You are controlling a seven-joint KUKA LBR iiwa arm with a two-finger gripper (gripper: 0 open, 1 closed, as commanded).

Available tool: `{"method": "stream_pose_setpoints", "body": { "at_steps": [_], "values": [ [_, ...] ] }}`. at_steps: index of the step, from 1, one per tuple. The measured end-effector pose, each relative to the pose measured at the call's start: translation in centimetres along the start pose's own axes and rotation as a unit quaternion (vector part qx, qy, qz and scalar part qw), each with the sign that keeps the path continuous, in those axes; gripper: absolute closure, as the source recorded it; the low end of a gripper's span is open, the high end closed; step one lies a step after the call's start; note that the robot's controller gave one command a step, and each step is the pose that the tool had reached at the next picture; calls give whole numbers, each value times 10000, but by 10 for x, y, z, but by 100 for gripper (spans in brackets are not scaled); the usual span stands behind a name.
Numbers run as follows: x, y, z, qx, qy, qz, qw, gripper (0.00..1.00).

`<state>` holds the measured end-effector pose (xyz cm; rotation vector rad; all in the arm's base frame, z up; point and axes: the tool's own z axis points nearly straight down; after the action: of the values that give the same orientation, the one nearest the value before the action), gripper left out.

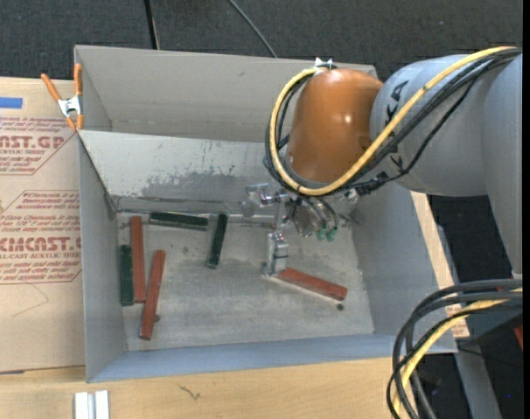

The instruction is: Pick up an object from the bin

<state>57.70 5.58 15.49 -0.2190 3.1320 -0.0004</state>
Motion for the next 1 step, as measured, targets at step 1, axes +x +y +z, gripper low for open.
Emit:
{"method": "stream_pose_setpoints", "body": {
  "at_steps": [1],
  "values": [
    [25, -34, 17, -8, -1, -47, 10000, 0]
  ]
}}
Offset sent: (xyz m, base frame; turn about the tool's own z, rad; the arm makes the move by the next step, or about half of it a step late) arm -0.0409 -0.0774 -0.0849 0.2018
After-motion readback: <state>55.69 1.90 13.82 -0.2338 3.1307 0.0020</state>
